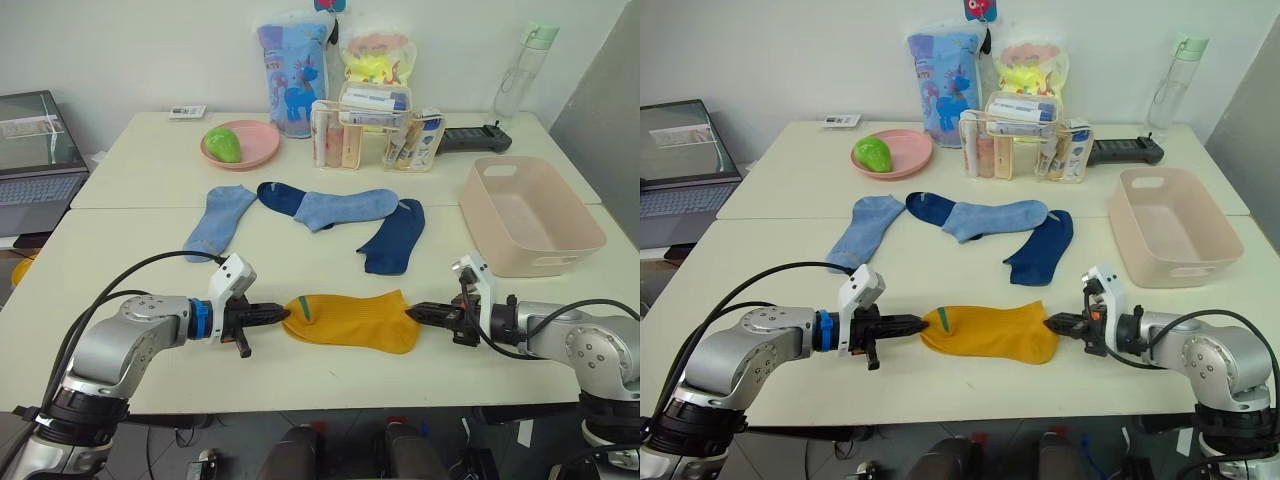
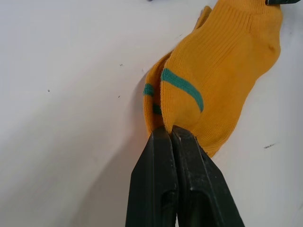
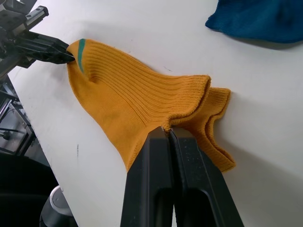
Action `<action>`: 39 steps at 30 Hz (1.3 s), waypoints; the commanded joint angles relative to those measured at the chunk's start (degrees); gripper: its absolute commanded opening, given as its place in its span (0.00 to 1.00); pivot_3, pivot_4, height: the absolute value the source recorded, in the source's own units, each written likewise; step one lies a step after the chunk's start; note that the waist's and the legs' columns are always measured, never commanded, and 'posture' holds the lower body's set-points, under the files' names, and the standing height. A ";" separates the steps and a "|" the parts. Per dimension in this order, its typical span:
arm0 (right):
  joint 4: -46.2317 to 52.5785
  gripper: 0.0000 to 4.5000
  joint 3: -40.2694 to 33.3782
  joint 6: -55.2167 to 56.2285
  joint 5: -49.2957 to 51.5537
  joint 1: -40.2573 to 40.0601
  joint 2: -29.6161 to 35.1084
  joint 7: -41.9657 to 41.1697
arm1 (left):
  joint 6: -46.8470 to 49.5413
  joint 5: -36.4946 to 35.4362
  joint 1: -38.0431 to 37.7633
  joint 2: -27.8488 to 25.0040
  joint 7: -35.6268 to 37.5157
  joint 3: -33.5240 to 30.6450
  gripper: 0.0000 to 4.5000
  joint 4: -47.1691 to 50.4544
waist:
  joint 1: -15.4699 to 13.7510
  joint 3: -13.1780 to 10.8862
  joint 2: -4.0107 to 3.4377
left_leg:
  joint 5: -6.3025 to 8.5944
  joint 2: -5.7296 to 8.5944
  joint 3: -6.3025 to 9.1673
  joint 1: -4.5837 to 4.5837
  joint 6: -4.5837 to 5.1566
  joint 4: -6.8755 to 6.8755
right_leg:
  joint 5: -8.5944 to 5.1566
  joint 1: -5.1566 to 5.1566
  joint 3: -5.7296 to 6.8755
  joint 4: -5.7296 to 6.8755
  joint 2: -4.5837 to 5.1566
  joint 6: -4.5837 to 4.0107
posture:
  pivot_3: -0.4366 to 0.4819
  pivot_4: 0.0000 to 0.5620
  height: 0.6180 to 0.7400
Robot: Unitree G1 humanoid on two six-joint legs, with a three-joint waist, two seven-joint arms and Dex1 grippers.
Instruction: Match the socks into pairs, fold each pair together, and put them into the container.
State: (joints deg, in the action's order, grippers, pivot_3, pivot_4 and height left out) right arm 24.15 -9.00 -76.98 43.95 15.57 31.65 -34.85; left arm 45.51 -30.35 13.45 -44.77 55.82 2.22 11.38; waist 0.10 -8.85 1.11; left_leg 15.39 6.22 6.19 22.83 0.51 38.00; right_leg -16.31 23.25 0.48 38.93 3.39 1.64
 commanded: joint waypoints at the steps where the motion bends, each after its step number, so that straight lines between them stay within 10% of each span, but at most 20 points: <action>1: -0.16 0.00 0.29 1.86 0.17 0.04 0.78 -0.09 | -1.60 0.38 0.30 0.15 0.77 0.24 0.00 0.59 | 0.00 0.00 0.00 | 0.00 0.00 0.00 0.00 0.00 0.00 | 0.00 0.00 0.00 0.00 0.00 0.00 | 0.48 0.27 1.00; 8: -0.32 0.10 1.60 3.87 0.27 -0.77 1.65 -0.48 | -5.66 2.02 0.08 1.41 1.40 1.08 0.00 0.07 | -0.02 0.00 0.00 | 0.00 0.00 -0.01 0.00 0.00 0.00 | 0.00 0.00 0.00 0.00 0.00 0.00 | 0.48 0.27 1.00; 20: 1.46 0.94 -3.72 10.87 5.31 3.63 1.54 -2.01 | -8.36 1.60 1.69 -0.40 1.81 -4.18 0.77 -1.33 | 0.06 -0.01 -0.01 | 0.00 -0.01 0.00 0.00 0.01 0.00 | 0.00 0.01 0.01 0.01 -0.01 0.00 | 0.48 0.27 1.00; 27: 4.73 0.90 8.87 24.37 -4.52 3.76 2.97 -6.19 | -13.88 2.19 4.90 2.98 2.34 -2.32 0.80 2.19 | -0.13 0.00 0.01 | 0.01 0.01 0.01 0.02 0.01 0.01 | 0.00 -0.04 0.04 -0.08 0.01 0.01 | 0.48 0.27 1.00; 39: -7.62 0.01 27.53 49.25 -29.71 0.55 5.93 -11.40 | -31.29 18.68 3.18 7.12 1.71 10.67 0.00 -4.86 | -0.01 0.00 0.01 | -0.01 0.01 -0.03 0.00 -0.02 0.03 | 0.00 0.00 0.01 0.00 0.00 0.01 | 0.48 0.27 1.00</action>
State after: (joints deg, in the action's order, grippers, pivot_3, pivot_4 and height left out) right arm 17.09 18.25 -29.64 16.36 16.53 36.63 -46.00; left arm 15.82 -13.07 17.36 -37.21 57.97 12.76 6.81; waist 0.08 -8.84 1.12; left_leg 15.38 6.24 6.17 22.82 0.50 38.03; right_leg -16.30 23.24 0.49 38.92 3.39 1.65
